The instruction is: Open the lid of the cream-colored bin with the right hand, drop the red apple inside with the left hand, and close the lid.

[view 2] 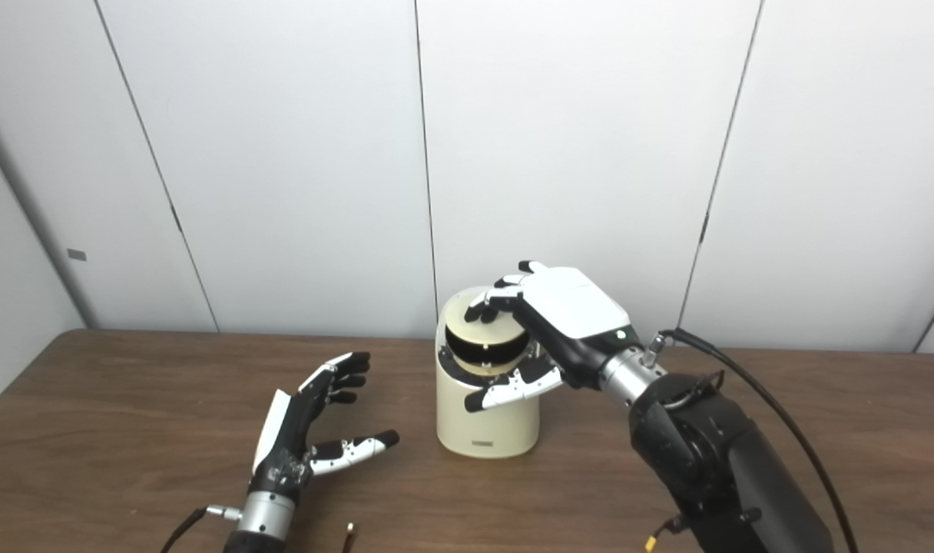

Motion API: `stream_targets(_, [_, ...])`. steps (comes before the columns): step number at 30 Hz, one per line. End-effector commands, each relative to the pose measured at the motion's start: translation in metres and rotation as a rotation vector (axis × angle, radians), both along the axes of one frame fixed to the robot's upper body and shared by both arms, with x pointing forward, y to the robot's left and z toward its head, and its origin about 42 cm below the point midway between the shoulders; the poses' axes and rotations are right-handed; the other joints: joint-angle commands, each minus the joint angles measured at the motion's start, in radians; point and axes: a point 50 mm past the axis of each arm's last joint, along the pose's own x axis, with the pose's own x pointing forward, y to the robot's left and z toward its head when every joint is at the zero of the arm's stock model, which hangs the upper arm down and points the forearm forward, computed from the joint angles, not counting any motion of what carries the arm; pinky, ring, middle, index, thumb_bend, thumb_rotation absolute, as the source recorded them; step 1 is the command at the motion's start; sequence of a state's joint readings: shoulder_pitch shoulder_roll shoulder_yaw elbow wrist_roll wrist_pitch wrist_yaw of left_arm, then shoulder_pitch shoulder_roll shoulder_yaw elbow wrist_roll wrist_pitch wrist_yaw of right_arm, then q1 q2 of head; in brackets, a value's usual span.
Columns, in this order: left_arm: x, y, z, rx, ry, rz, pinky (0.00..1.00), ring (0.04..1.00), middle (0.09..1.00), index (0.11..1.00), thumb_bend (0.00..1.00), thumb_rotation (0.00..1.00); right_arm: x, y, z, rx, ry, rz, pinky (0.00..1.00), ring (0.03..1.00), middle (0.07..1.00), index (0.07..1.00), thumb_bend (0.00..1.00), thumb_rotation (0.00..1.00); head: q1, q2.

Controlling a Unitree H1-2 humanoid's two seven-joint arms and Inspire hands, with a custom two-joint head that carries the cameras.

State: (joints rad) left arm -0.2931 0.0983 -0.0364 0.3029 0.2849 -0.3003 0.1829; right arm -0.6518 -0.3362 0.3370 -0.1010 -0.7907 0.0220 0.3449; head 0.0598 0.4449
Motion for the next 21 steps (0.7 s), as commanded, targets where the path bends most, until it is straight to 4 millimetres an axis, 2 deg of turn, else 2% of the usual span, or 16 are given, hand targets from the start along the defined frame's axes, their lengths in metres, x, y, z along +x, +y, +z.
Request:
stream_targets(1, [-0.001, -0.003, 0.006, -0.007, -0.03, -0.006, 0.72, 0.77, 0.799, 0.814, 0.75, 0.06, -0.003, 0.002, 0.017, 0.007, -0.064, 0.026, 0.97, 0.864, 0.704, 0.703, 0.7, 0.55, 0.001, 0.003])
stream_targets(21, [-0.003, -0.003, 0.01, -0.001, -0.032, 0.001, 0.74, 0.772, 0.789, 0.813, 0.75, 0.07, -0.006, -0.001, 0.001, -0.022, -0.058, 0.033, 0.94, 0.855, 0.697, 0.705, 0.7, 0.58, 0.004, 0.022])
